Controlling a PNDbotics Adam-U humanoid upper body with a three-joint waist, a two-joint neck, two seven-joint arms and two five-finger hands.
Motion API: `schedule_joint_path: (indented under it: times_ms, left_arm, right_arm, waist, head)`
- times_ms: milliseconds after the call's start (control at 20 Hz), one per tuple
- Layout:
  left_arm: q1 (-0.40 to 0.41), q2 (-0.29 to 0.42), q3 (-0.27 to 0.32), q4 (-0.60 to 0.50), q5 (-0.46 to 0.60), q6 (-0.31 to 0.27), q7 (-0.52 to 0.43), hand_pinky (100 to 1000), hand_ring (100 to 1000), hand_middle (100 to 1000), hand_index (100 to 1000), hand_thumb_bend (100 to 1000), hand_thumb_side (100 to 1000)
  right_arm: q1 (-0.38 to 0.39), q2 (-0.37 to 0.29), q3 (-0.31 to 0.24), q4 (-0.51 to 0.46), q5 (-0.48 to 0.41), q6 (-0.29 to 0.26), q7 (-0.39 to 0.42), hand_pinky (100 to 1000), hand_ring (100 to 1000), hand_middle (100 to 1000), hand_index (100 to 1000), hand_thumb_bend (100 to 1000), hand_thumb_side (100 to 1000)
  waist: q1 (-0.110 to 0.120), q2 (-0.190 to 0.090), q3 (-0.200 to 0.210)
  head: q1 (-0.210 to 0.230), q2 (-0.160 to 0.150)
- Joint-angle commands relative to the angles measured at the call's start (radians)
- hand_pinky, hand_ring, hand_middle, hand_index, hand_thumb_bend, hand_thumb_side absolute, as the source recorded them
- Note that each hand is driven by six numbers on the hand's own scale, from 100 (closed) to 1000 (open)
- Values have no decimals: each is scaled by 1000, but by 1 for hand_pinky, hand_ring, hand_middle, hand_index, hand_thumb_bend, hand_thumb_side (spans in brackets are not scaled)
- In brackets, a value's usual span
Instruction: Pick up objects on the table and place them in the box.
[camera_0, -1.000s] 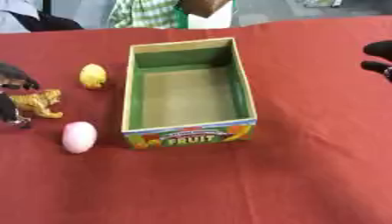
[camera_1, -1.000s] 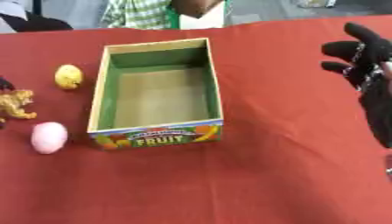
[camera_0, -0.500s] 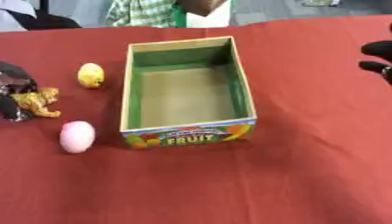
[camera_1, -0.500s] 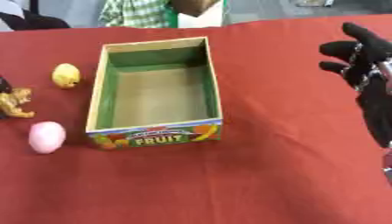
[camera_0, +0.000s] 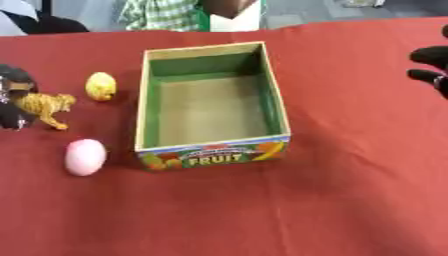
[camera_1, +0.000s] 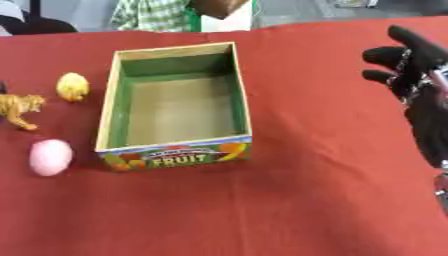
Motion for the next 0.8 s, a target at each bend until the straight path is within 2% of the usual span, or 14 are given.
schedule_joint_path:
  times_ms: [50, 200, 400, 800]
  left_arm:
    - [-16, 38, 29, -60, 12, 37, 1, 270, 503, 446, 473, 100, 337]
    - [-17, 49, 39, -108, 19, 65, 14, 220, 453, 385, 429, 100, 325]
    - [-20, 56, 53, -157, 31, 102, 38, 196, 414, 309, 361, 100, 340]
    - [-35, 54, 58, -266, 59, 153, 49, 170, 372, 255, 291, 100, 327]
  right_arm:
    - [-8, -12, -10, -15, 1, 0, 0, 837, 878, 741, 965, 100, 1000]
    - [-8, -12, -10, -15, -1, 0, 1, 838, 878, 740, 965, 100, 1000]
    - [-8, -11, -12, -15, -5, 0, -1, 837, 877, 740, 964, 100, 1000]
    - [-11, -13, -12, -15, -12, 0, -1, 837, 877, 739, 964, 100, 1000]
  waist:
    - [0, -24, 1]
    - [1, -28, 2]
    - [1, -34, 3]
    - [1, -43, 2]
  head:
    - [-7, -4]
    - [-14, -2]
    - [-22, -1]
    - [-39, 4]
